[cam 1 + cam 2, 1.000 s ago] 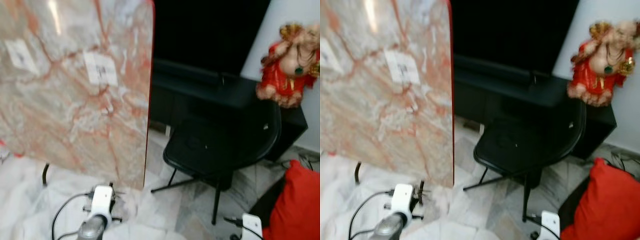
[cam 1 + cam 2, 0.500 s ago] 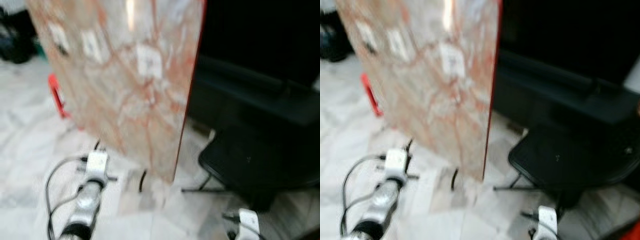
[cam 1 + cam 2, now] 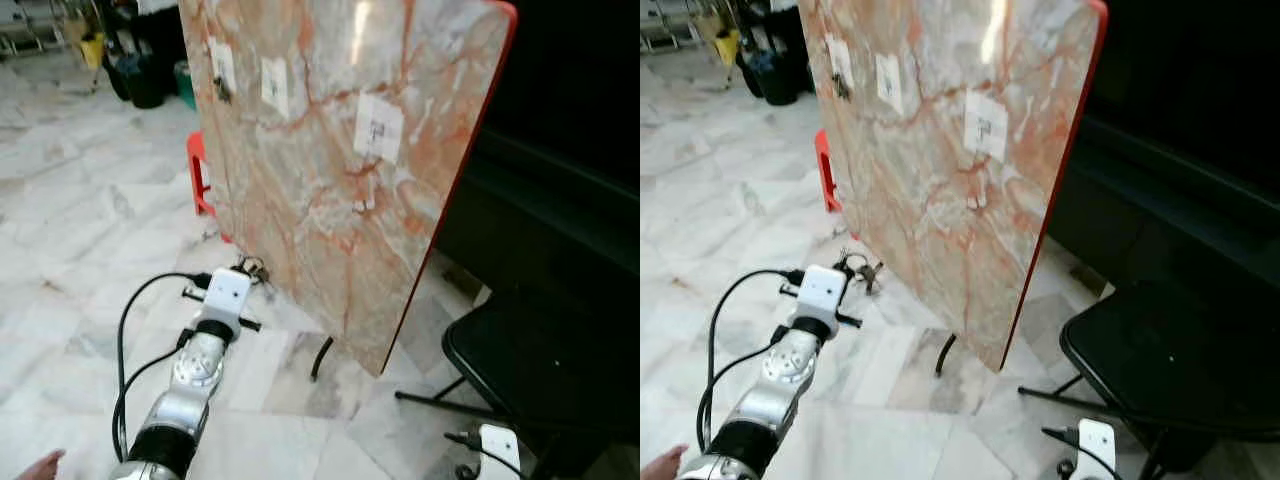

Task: Hang keys on a hook

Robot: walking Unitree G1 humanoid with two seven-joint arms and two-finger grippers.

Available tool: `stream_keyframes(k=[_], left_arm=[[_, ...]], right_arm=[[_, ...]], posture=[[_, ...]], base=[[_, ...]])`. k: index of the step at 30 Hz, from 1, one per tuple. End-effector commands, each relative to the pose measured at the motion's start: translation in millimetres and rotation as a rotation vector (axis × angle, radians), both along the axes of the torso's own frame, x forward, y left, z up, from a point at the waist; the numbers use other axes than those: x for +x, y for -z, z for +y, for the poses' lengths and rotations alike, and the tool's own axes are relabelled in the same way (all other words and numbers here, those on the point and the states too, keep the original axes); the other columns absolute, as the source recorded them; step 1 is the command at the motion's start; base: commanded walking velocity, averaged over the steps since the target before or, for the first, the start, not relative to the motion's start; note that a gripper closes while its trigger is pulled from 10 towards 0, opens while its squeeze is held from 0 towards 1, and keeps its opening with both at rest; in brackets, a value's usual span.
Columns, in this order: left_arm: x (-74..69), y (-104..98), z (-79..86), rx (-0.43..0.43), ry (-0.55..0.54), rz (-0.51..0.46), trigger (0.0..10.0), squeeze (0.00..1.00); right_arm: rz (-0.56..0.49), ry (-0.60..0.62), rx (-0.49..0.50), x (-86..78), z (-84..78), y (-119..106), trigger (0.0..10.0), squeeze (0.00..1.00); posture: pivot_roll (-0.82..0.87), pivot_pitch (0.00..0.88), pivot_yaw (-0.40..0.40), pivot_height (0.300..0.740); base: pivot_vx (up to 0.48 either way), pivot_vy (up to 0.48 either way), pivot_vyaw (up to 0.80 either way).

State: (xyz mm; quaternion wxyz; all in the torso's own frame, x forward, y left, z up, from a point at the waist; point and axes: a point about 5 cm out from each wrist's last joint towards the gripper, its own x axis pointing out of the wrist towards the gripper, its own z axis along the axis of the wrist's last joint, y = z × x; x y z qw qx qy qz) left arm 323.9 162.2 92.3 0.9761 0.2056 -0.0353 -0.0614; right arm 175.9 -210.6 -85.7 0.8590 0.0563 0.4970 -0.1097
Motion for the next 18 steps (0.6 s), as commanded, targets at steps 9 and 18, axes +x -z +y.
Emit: stream_keyframes(k=[9,18], left_arm=[[9.1,-11.9,-0.7,-0.261,-0.047,0.073,10.0,0.00],[8.9,-15.1,10.7,-0.425,-0.161,0.075,10.0,0.00]], right_arm=[[-0.005,0.003,-0.001,3.0,0.8,-1.2,10.0,0.00],[-0.001,-0.004,-0.006,3.5,0.3,-1.5,10.0,0.00]], posture=[[0.06,0.000,-0.070,0.729],[0.06,0.000,-0.077,0.729]], base=[[0.000,0.000,0.00],[0.000,0.000,0.00]])
